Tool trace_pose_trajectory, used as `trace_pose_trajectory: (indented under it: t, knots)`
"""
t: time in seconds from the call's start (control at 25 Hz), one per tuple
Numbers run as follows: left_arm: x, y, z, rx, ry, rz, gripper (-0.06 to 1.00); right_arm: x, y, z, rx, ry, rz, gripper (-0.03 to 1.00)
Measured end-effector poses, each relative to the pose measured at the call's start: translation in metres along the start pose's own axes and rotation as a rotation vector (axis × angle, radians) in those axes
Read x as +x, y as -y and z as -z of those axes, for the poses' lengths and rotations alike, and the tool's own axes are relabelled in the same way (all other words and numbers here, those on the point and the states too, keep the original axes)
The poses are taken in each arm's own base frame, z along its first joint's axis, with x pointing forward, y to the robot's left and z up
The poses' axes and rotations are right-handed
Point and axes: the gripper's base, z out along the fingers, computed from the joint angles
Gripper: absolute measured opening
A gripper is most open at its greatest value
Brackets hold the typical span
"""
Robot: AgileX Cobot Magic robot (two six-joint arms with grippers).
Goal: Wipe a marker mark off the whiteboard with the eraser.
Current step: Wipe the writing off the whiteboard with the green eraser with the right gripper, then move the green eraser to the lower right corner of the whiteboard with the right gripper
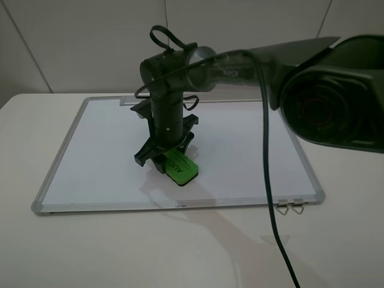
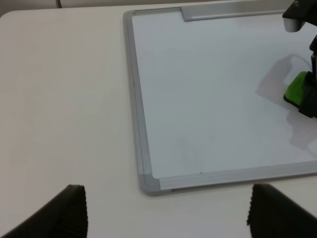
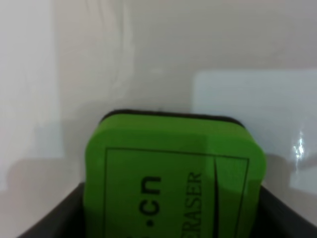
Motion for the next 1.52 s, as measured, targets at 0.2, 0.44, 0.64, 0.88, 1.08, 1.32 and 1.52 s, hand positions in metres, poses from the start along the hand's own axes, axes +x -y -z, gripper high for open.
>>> trace_pose_trajectory:
  t: [0.2,0.44,0.64,0.88,1.08,1.32,1.52]
  knots:
    - [0.0,0.0,0.0,-0.005,0.0,-0.003,0.68,0.002,0.037,0.0,0.003,-0.016,-0.094,0.6]
    - [0.0,0.0,0.0,0.0,0.0,0.0,0.68,0.026,0.135,-0.003,-0.001,-0.07,-0.32,0.6]
    - [0.0,0.0,0.0,0.0,0.0,0.0,0.68,0.044,0.191,-0.002,-0.003,-0.066,-0.45,0.6]
    - [0.0,0.0,0.0,0.0,0.0,0.0,0.68,0.042,0.195,0.009,0.002,-0.048,-0.456,0.6]
    - [0.0,0.0,0.0,0.0,0.0,0.0,0.68,0.043,0.195,0.025,0.013,-0.007,-0.466,0.6]
    - [0.0,0.0,0.0,0.0,0.0,0.0,0.68,0.064,0.194,0.102,0.039,0.117,-0.519,0.6]
    - [0.0,0.0,0.0,0.0,0.0,0.0,0.68,0.104,0.198,0.127,0.04,0.101,-0.639,0.6]
